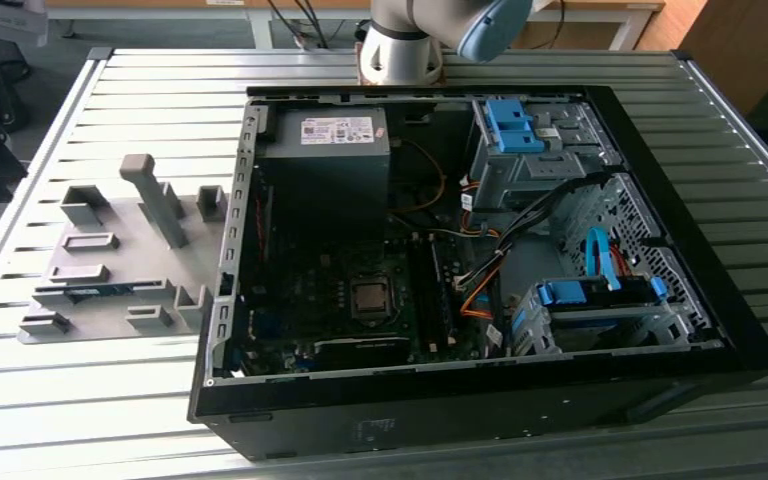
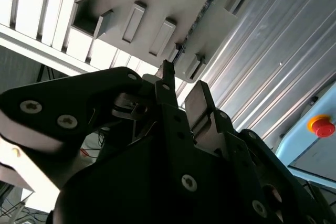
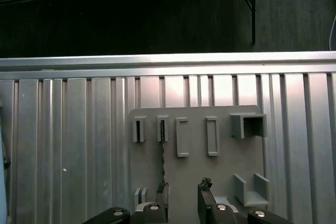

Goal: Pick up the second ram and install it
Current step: 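Pick up the second ram and move it above second insertion slot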

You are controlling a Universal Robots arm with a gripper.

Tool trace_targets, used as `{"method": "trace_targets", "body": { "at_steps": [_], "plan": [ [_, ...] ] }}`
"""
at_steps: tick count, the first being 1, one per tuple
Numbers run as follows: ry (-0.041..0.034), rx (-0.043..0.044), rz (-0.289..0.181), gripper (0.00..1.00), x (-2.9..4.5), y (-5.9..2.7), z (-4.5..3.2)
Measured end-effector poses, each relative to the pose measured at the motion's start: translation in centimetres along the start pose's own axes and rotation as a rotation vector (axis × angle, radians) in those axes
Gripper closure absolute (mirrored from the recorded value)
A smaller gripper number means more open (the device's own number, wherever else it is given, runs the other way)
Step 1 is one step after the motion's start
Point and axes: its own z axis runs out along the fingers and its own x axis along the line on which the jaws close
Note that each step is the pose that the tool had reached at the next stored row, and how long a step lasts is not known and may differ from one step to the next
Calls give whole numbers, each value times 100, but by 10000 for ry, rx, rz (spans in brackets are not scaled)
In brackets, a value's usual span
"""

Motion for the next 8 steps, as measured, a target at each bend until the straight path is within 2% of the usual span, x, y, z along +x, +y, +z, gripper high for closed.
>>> {"method": "trace_targets", "body": {
  "at_steps": [8],
  "plan": [
    [4, 2, -181, 64, 22, -4, 85]
  ]
}}
